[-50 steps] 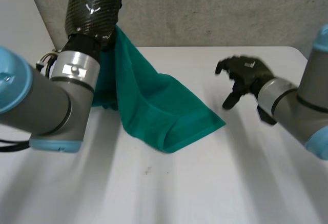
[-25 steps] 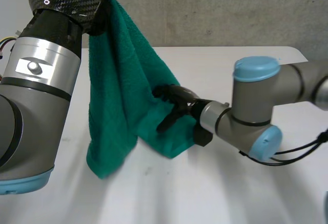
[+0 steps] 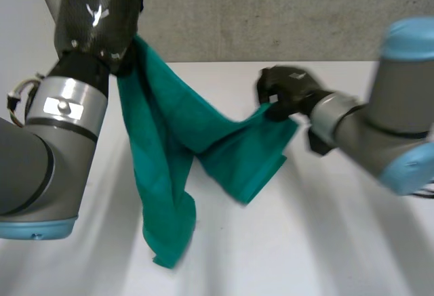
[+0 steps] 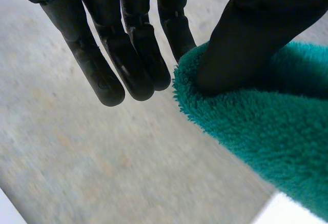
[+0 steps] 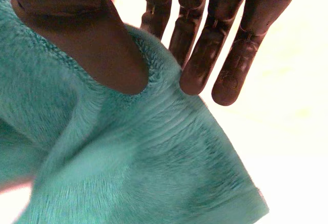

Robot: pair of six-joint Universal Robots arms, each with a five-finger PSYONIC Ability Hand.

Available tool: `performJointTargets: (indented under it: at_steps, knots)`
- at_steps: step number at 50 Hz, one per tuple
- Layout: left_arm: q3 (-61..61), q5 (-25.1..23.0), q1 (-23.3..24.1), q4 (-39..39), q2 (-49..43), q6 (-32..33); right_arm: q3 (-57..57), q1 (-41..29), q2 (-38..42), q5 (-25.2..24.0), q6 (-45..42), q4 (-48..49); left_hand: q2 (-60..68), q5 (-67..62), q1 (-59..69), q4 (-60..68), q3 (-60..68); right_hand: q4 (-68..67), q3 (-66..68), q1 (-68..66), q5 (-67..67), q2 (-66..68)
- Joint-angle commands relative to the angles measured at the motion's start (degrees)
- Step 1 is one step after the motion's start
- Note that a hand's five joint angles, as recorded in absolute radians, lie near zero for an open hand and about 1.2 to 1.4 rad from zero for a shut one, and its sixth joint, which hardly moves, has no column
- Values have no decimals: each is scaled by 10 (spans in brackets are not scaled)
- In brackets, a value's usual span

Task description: Fold the towel.

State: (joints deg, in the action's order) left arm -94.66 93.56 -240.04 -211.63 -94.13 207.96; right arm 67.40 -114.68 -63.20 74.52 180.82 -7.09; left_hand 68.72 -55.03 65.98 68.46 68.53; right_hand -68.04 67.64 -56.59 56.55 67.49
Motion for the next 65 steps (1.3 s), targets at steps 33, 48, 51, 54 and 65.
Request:
performJointTargets:
  at_steps: [33, 48, 51, 54, 65]
  knots:
    - [306, 8, -22, -145, -147, -1, -211, -15, -44, 191, -242, 188, 113, -150, 140, 115, 115, -120, 124, -234, 135, 125]
    - [-63, 14, -6, -45, -96, -7, 166, -8, -126, 141, -277, 133, 113, -150, 140, 115, 115, -120, 124, -234, 135, 125]
    - [-106, 13, 8, -41, -103, -7, 227, -5, -113, 131, -289, 111, 113, -150, 140, 115, 115, -120, 124, -234, 135, 125]
    - [-141, 11, 27, -41, -114, -7, 251, 3, -98, 128, -291, 111, 113, -150, 140, 115, 115, -120, 124, -234, 135, 125]
    - [-149, 7, 41, -34, -163, -2, 324, 42, -46, 92, -276, 146, -158, 121, -131, -156, -156, -120, 124, -234, 135, 125]
